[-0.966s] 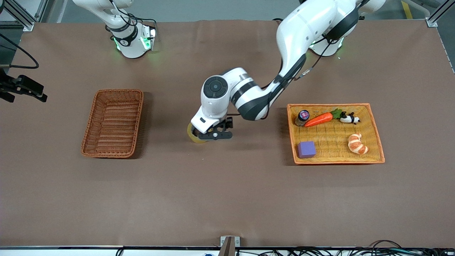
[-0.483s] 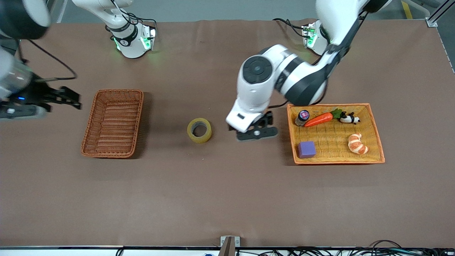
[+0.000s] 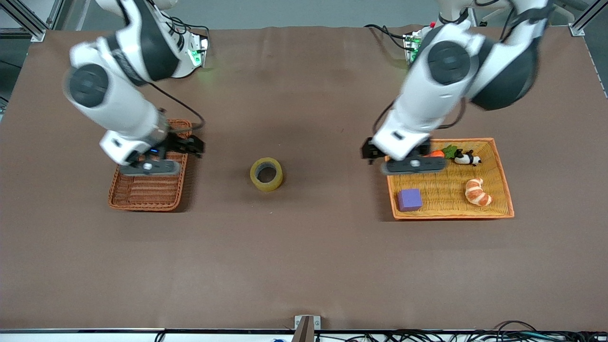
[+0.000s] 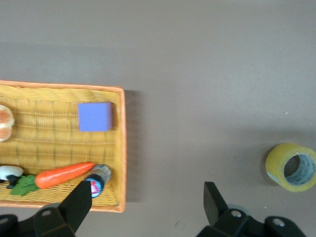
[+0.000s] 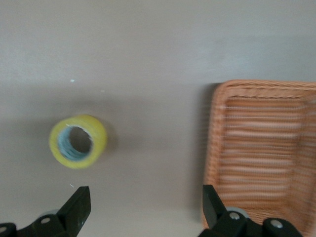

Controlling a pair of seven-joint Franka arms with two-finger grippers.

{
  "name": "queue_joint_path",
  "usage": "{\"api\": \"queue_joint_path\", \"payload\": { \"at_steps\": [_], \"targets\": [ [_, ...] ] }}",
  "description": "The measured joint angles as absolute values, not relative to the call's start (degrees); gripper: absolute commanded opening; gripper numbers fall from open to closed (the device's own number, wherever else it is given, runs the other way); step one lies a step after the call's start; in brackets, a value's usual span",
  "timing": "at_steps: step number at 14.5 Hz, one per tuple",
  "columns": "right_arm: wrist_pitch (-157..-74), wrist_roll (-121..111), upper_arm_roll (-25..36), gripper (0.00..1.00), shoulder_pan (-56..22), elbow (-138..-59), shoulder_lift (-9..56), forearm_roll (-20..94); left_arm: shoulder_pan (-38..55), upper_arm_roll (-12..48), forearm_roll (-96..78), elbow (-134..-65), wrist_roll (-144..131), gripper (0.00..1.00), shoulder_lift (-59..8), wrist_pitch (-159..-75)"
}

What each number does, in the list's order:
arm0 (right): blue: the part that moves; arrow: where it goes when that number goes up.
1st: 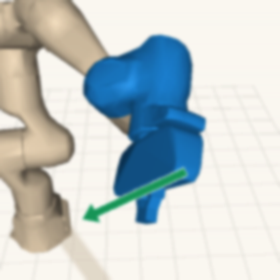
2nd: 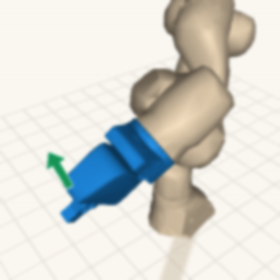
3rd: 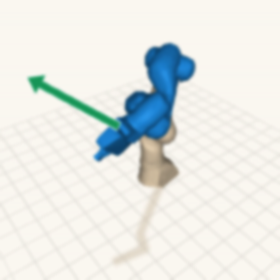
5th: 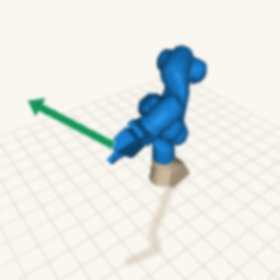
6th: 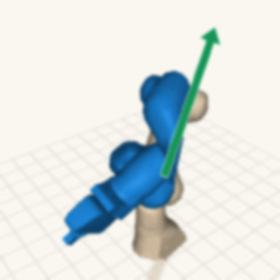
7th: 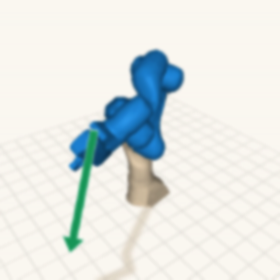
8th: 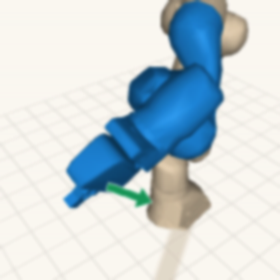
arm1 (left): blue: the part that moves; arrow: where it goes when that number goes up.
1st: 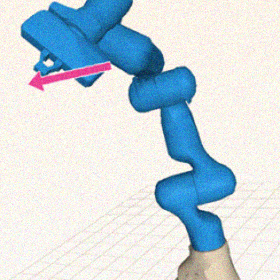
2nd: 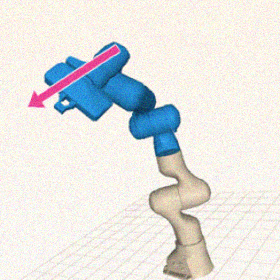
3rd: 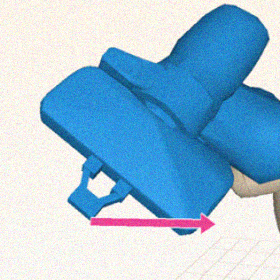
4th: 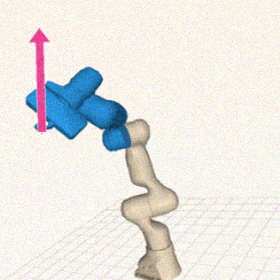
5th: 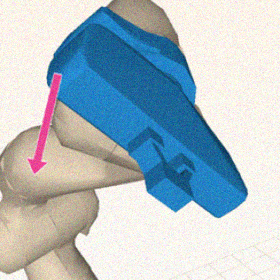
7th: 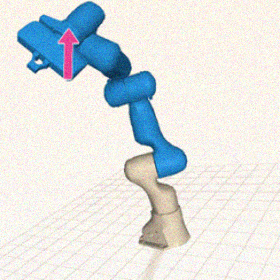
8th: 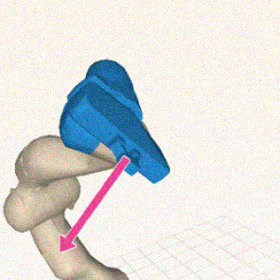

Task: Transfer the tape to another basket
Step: 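Grasp the tape roll with the right gripper while the left gripper withdraws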

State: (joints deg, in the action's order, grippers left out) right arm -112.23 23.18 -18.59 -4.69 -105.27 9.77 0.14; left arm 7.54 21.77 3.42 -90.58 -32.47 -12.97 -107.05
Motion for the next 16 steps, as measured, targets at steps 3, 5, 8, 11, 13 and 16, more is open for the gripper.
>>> {"api": "queue_joint_path", "payload": {
  "at_steps": [3, 5, 8, 11, 13, 16],
  "targets": [
    [-120.6, 30.4, -21.2, 1.00, -7.4, -110.1, 13.5, 0.0, 2.7, 20.9, 1.5, -92.7, -28.1, 1.00, -8.5, -107.0],
    [-126.6, 34.6, -21.4, 1.00, -10.0, -112.0, 17.0, -0.1, 2.9, 18.0, 1.4, -94.0, -27.4, 1.00, -6.1, -107.0],
    [-135.0, 39.9, -21.4, 1.00, -13.1, -113.7, 23.7, -2.2, 3.0, 13.6, 1.4, -95.5, -23.6, 1.00, -2.7, -105.9],
    [-137.8, 41.5, -21.4, 1.00, -14.1, -113.8, 27.9, -4.8, 4.2, 9.1, 1.3, -96.2, -18.8, 1.00, 0.1, -102.7],
    [-138.1, 41.7, -21.0, 1.00, -13.9, -113.8, 28.8, -6.7, 5.5, 5.3, 0.2, -96.4, -15.6, 1.00, 1.5, -100.7],
    [-140.3, 42.1, -20.5, 1.00, -13.3, -113.8, 29.9, -7.1, 5.7, 2.6, -1.3, -96.6, -12.7, 1.00, 2.5, -98.2]
  ]
}}
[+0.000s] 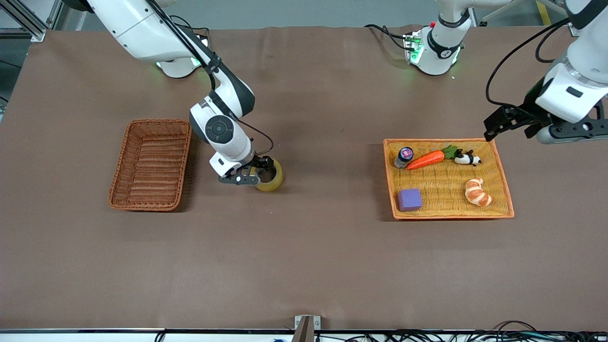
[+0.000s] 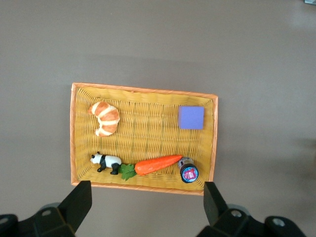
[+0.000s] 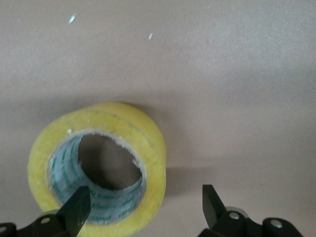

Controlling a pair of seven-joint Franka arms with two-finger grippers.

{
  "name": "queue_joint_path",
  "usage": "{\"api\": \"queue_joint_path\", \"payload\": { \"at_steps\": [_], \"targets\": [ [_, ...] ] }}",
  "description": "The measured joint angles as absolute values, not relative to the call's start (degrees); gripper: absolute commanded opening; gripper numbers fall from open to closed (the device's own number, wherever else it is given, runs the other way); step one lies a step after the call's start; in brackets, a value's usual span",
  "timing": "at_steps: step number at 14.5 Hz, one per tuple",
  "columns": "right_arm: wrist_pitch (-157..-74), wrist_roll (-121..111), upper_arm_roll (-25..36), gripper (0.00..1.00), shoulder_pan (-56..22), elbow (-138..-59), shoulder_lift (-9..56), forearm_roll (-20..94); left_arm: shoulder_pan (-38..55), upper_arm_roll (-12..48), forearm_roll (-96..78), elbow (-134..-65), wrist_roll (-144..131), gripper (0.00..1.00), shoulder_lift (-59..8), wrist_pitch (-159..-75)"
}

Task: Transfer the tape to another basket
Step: 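Grasp the tape roll with the right gripper while the left gripper withdraws, then lift the tape with the right gripper and lower it into the basket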

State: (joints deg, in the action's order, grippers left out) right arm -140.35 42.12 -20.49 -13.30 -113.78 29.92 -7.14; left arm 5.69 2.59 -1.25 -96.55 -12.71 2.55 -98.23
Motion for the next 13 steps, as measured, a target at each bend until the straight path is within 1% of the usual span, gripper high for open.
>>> {"api": "queue_joint_path", "payload": {
  "at_steps": [1, 2, 4, 5, 6, 7, 8, 9, 10, 13],
  "targets": [
    [-140.9, 42.2, -20.5, 0.99, -13.1, -113.8, 30.4, -7.1, 5.7, 2.2, -1.4, -96.7, -12.5, 1.00, 2.7, -98.0],
    [-141.3, 42.2, -20.4, 0.93, -12.9, -113.8, 30.8, -7.2, 5.7, 2.0, -1.7, -96.7, -12.4, 1.00, 2.8, -97.9],
    [-141.6, 42.3, -20.5, 0.75, -12.9, -113.8, 31.5, -7.2, 5.7, 1.6, -1.8, -96.9, -10.5, 1.00, 2.8, -97.9],
    [-141.9, 42.4, -20.6, 0.63, -13.1, -113.8, 31.8, -7.2, 5.7, 1.3, -1.8, -97.0, -8.9, 1.00, 2.8, -97.9],
    [-142.1, 42.6, -20.6, 0.45, -13.2, -113.8, 32.1, -7.2, 5.7, 1.1, -1.8, -97.2, -7.7, 1.00, 2.8, -97.9],
    [-142.1, 42.9, -20.6, 0.31, -13.2, -113.8, 32.3, -7.2, 5.7, 0.9, -1.8, -97.4, -6.8, 1.00, 2.8, -97.9],
    [-142.1, 43.2, -20.6, 0.15, -13.3, -113.8, 32.5, -7.2, 5.7, 0.8, -1.8, -97.6, -6.3, 1.00, 2.8, -97.9],
    [-142.2, 43.8, -20.7, 0.04, -13.3, -113.8, 32.6, -7.2, 5.7, 0.8, -1.8, -97.7, -6.1, 1.00, 2.8, -97.9],
    [-142.2, 44.6, -20.7, 0.00, -13.4, -113.8, 32.7, -7.4, 5.7, 0.8, -1.8, -97.7, -6.0, 1.00, 2.7, -97.9],
    [-142.2, 45.9, -20.7, 0.00, -13.4, -113.6, 32.8, -7.8, 5.7, 0.8, -1.8, -97.9, -5.8, 1.00, 2.2, -97.9]
  ]
}}
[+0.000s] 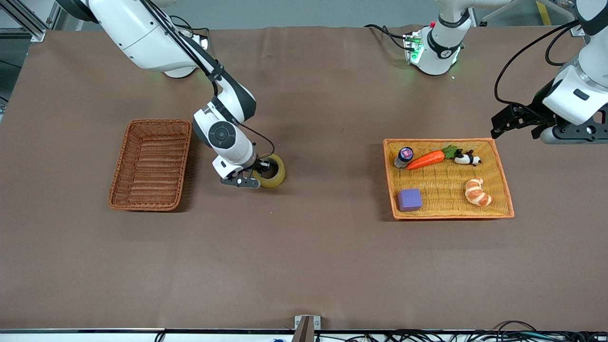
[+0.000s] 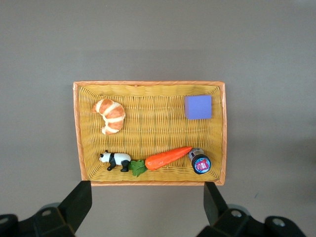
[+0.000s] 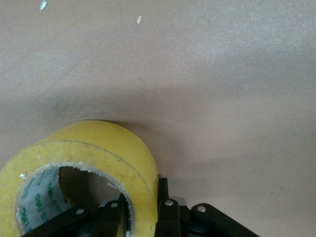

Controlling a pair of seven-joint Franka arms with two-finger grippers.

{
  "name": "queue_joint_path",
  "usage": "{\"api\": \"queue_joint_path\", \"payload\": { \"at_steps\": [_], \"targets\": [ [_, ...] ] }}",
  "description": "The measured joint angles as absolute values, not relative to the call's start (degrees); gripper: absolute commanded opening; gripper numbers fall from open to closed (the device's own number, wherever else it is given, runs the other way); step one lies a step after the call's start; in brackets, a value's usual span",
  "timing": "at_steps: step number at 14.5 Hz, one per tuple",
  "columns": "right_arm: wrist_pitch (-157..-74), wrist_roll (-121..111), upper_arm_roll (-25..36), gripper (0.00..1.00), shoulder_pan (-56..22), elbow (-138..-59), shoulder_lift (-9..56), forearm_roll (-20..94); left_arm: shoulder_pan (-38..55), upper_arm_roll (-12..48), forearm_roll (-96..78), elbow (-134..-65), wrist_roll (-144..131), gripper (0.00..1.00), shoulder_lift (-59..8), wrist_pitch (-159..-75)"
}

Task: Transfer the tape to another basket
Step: 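Lift the tape with the right gripper and lower it into the basket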

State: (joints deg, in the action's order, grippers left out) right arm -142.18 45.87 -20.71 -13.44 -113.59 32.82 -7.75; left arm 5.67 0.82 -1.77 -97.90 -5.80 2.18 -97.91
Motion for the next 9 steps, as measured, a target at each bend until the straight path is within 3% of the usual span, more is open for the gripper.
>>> {"api": "queue_joint_path", "payload": {
  "at_steps": [4, 9],
  "targets": [
    [-140.3, 46.0, -20.5, 0.00, -12.9, -112.1, 32.7, -7.9, 5.7, 0.8, -1.6, -97.9, -5.8, 1.00, 1.5, -97.9],
    [-124.5, 36.7, -17.3, 0.00, -9.9, -109.1, 23.6, -8.2, 5.7, 0.9, 0.4, -97.7, -4.3, 1.00, 1.1, -98.0]
  ]
}}
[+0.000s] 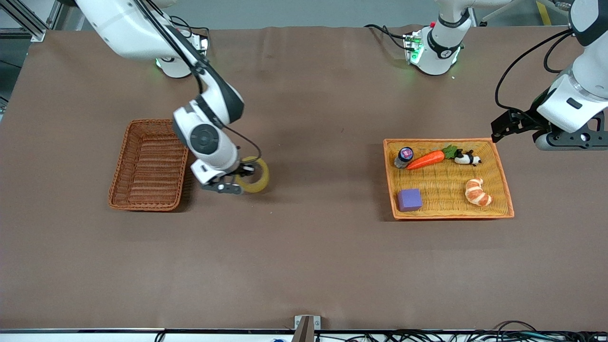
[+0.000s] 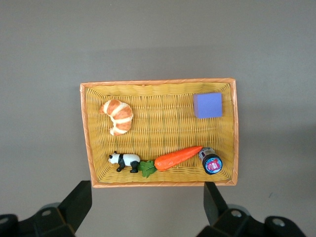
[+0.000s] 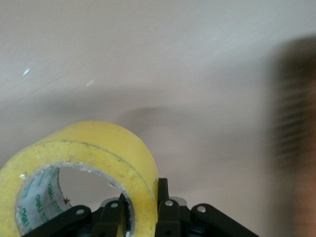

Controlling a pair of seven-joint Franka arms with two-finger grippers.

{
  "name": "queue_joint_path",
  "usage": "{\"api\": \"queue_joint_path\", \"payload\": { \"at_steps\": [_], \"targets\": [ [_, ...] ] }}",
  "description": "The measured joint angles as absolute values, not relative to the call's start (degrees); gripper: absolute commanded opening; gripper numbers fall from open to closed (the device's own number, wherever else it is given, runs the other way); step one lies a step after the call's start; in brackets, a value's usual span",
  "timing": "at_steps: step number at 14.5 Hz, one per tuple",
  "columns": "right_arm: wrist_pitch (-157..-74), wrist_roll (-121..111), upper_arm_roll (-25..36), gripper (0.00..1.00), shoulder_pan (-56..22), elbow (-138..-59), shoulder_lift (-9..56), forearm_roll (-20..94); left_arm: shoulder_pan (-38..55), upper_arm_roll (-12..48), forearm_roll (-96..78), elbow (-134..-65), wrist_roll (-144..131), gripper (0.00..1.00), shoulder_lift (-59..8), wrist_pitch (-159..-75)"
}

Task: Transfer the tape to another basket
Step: 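Lift the tape with the right gripper and lower it into the basket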

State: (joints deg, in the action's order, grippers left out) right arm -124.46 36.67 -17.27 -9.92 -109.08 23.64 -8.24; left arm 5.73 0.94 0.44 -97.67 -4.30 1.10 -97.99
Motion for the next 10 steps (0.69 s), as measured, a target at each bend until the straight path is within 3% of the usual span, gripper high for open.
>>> {"api": "queue_joint_path", "payload": {
  "at_steps": [4, 7, 10],
  "targets": [
    [-116.2, 15.5, -6.9, 0.00, -7.9, -112.1, 13.3, -8.0, 5.7, 1.0, 0.4, -97.6, -4.2, 1.00, 1.1, -98.0],
    [-118.4, -1.3, 3.6, 0.01, -7.3, -118.4, 10.5, -6.1, 5.7, 0.9, 0.4, -97.5, -4.2, 1.00, 1.1, -98.0],
    [-125.7, -12.2, 11.2, 0.01, -6.8, -125.3, 10.6, -3.9, 5.7, 0.9, 0.4, -97.4, -4.2, 1.00, 1.1, -98.0]
  ]
}}
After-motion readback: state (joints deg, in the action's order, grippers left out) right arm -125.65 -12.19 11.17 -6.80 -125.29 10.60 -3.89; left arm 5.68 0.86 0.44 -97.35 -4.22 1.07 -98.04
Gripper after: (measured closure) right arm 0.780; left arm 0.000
